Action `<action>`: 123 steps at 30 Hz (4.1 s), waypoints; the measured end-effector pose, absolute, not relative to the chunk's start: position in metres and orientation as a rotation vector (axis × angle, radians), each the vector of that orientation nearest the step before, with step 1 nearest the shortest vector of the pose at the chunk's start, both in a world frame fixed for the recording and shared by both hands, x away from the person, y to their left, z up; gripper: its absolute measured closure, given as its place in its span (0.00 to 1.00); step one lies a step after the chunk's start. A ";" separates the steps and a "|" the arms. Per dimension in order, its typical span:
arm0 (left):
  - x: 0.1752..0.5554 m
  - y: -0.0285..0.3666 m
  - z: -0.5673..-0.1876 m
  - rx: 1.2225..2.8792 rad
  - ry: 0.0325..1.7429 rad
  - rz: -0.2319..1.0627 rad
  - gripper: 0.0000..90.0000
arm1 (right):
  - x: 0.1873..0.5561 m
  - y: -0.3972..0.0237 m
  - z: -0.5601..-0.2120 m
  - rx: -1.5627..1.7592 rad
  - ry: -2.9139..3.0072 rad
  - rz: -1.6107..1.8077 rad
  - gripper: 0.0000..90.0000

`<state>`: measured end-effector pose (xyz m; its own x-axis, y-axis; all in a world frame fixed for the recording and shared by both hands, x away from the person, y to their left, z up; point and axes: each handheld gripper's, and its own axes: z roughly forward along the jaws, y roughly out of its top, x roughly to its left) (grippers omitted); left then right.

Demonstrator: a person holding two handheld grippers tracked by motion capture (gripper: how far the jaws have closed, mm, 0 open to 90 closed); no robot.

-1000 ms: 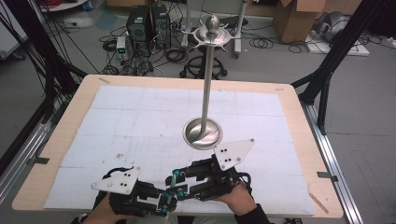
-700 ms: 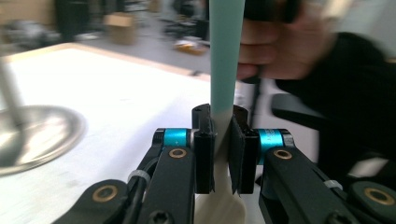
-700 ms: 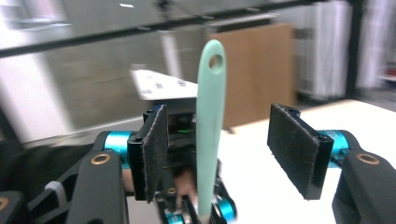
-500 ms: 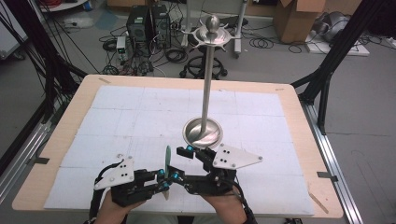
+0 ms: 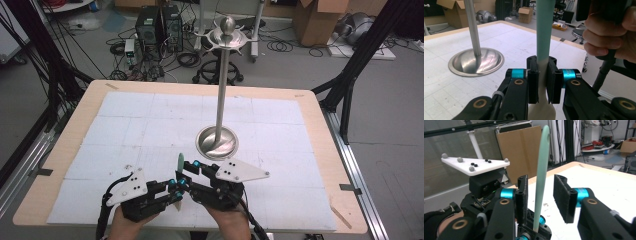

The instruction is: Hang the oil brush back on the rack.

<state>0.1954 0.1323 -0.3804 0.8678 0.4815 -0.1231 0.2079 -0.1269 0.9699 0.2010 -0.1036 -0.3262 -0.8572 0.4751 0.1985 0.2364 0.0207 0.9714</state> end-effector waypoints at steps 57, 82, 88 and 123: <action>0.226 0.193 -0.394 1.659 0.576 0.196 0.21 | 0.304 -0.132 -0.234 0.646 2.050 1.961 0.91; 0.226 0.193 -0.394 1.644 0.570 0.175 0.23 | 0.338 -0.139 -0.192 0.752 2.000 1.952 0.91; 0.226 0.194 -0.394 1.637 0.572 0.175 0.23 | 0.341 -0.141 -0.192 0.778 1.994 1.943 0.91; 0.228 0.200 -0.394 1.576 0.600 0.194 0.21 | 0.306 -0.173 -0.221 0.786 1.829 1.776 0.44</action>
<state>0.2277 0.2005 -0.3936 0.8449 0.4825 -0.2311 0.2563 0.0142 0.9665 0.3059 -0.1735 -0.2212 -0.7256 0.6857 0.0577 0.0780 -0.0013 0.9970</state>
